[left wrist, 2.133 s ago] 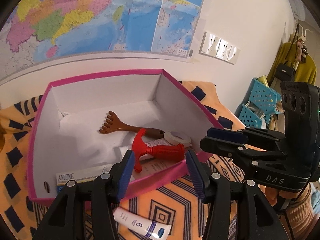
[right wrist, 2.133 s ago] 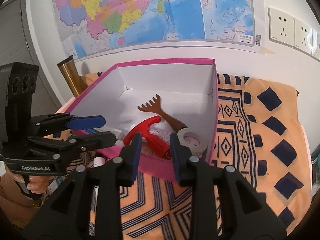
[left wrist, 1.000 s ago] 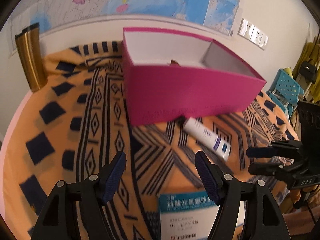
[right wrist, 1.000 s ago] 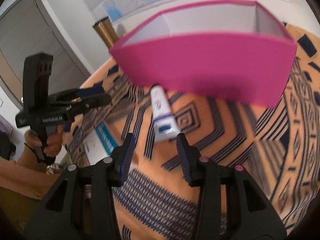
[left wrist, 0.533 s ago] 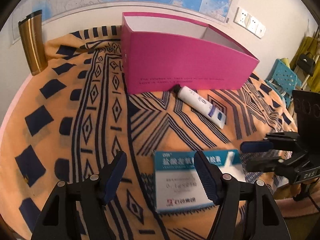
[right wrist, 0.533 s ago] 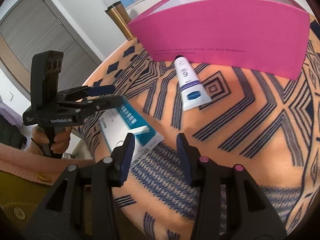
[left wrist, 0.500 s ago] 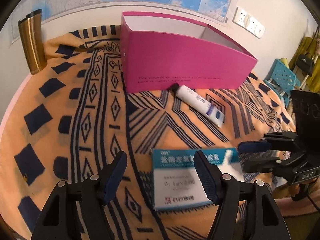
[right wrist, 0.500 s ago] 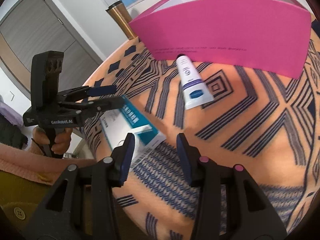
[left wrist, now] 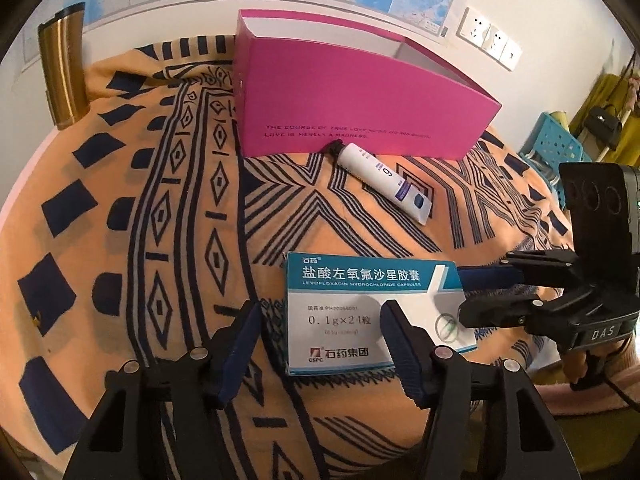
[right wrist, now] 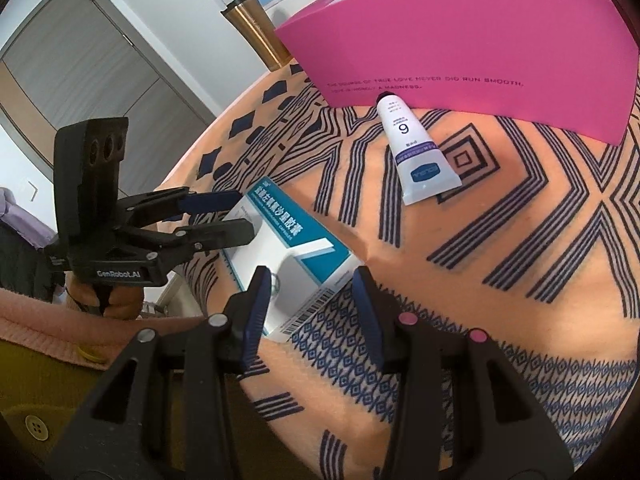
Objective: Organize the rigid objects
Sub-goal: 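Lift the medicine box with the left gripper and carry it toward the pink box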
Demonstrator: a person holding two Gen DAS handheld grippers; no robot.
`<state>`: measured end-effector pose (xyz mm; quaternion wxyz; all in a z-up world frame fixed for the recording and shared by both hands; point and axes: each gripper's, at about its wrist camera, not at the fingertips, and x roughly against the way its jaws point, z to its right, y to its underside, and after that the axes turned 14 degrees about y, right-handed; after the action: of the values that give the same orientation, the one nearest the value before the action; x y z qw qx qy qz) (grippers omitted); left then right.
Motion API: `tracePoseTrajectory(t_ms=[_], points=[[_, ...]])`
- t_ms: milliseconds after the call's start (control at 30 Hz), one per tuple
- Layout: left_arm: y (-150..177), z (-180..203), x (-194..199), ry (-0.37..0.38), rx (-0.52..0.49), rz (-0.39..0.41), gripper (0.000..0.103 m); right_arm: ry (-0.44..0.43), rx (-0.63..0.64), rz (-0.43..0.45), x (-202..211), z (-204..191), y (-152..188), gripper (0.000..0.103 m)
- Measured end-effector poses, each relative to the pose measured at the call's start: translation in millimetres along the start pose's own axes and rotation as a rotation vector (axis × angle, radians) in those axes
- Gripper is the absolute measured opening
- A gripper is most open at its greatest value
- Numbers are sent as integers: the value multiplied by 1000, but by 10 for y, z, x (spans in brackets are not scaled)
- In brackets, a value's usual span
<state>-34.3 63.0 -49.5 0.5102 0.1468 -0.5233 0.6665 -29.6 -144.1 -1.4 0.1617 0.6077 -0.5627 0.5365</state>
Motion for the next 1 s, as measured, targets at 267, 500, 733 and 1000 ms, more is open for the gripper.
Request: tracePoseTrajectory(t_ms=[267, 500, 733, 1000], points=[[11, 48, -40, 38, 21, -4, 59, -1, -2, 6, -26, -10, -2, 44], [7, 72, -61, 52, 29, -5, 58, 17, -20, 19, 2, 40, -9, 42], [-51, 93, -114, 79, 38, -3, 56, 39, -37, 48, 52, 117, -63, 42], [-73, 50, -132, 96, 59, 7, 45, 47, -87, 70, 65, 269, -139, 42]])
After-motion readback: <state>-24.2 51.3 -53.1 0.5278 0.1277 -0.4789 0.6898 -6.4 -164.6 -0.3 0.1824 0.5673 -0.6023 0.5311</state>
